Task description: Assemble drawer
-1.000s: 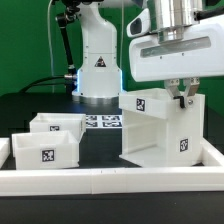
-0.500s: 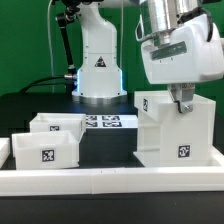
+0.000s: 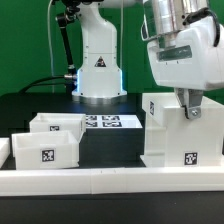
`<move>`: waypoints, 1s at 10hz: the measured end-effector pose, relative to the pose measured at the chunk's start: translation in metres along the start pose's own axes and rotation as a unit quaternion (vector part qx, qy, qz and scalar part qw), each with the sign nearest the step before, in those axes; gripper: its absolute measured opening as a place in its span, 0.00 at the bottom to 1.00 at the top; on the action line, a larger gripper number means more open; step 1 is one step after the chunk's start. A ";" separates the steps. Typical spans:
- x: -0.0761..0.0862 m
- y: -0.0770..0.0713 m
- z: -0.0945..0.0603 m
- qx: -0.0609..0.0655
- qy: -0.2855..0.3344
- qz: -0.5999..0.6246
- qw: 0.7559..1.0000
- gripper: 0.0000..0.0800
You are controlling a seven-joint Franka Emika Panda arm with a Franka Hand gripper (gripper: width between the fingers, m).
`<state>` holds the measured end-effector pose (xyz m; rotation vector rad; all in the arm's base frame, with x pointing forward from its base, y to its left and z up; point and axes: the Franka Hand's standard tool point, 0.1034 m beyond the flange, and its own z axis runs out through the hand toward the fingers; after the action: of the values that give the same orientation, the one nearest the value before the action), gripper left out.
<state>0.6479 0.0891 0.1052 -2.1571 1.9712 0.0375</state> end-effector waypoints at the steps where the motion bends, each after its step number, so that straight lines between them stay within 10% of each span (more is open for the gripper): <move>1: 0.000 0.000 0.000 -0.001 0.000 0.000 1.000 0.06; 3: 0.000 0.001 0.001 -0.001 0.000 -0.004 1.000 0.06; 7: -0.001 0.003 -0.005 0.000 -0.002 -0.069 0.998 0.72; 10: 0.001 0.007 -0.032 -0.013 -0.021 -0.210 0.977 0.81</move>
Offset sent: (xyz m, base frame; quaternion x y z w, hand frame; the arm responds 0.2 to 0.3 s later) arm 0.0000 0.0000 0.0000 0.0000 0.0000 0.0000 1.0000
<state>0.6368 0.0822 0.1352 -2.5191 1.4618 0.0383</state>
